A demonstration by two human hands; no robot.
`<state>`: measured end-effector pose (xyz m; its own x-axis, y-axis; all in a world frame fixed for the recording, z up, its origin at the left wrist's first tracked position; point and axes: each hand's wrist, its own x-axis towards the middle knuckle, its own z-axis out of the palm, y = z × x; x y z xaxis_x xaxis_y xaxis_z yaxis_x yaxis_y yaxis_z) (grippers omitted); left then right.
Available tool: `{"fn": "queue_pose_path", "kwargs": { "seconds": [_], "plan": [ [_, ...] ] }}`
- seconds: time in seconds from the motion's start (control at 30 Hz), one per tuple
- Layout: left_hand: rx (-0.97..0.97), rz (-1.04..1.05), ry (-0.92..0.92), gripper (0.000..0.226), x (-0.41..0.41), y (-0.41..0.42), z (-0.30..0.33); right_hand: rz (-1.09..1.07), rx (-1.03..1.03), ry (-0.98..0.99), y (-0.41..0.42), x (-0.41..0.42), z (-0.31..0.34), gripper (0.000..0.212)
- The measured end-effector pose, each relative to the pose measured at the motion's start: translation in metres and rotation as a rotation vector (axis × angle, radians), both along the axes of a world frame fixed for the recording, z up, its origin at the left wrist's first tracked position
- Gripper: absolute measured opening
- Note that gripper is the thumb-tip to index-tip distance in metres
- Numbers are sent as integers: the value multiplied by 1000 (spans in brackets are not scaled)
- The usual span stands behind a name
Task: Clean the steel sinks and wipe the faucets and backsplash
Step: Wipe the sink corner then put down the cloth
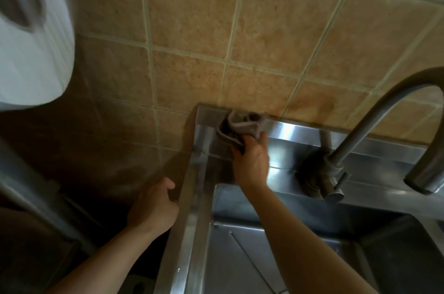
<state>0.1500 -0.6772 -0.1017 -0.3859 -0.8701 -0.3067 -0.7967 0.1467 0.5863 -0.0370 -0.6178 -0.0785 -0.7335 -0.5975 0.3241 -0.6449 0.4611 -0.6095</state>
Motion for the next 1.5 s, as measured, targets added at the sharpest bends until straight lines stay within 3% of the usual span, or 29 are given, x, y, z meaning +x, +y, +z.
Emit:
{"fn": "queue_pose_path", "kwargs": {
  "seconds": [0.13,0.3,0.4,0.53,0.63,0.73,0.93,1.03,1.23,1.37,1.43,1.5],
  "plan": [
    [8,-4,-35,37,0,3,-1,-367,172,-209,61,-35,-11,32],
    [46,-31,-64,46,-1,9,-4,-432,516,-174,87,-57,-19,36],
    [70,-67,-56,35,1,10,-5,-450,609,-211,68,-59,-19,40],
    [93,-65,9,24,2,9,-5,-259,586,-118,49,-29,-30,44],
    [97,-84,35,27,5,10,-5,65,536,-9,22,5,-37,47],
    [88,-101,44,34,16,10,-5,234,553,-43,-15,26,-36,47],
    [98,-25,77,26,45,13,-5,366,521,-63,-12,32,-40,47],
    [104,-17,79,27,58,24,-3,444,380,-71,29,67,-51,42],
    [129,29,60,32,89,51,7,608,331,-191,133,157,-43,51],
    [164,35,62,32,108,69,16,652,404,-126,149,171,-35,50],
    [164,31,58,32,116,79,18,659,418,65,132,160,-32,47],
    [170,31,47,31,125,91,19,585,463,22,112,149,-32,42]
  ]
}}
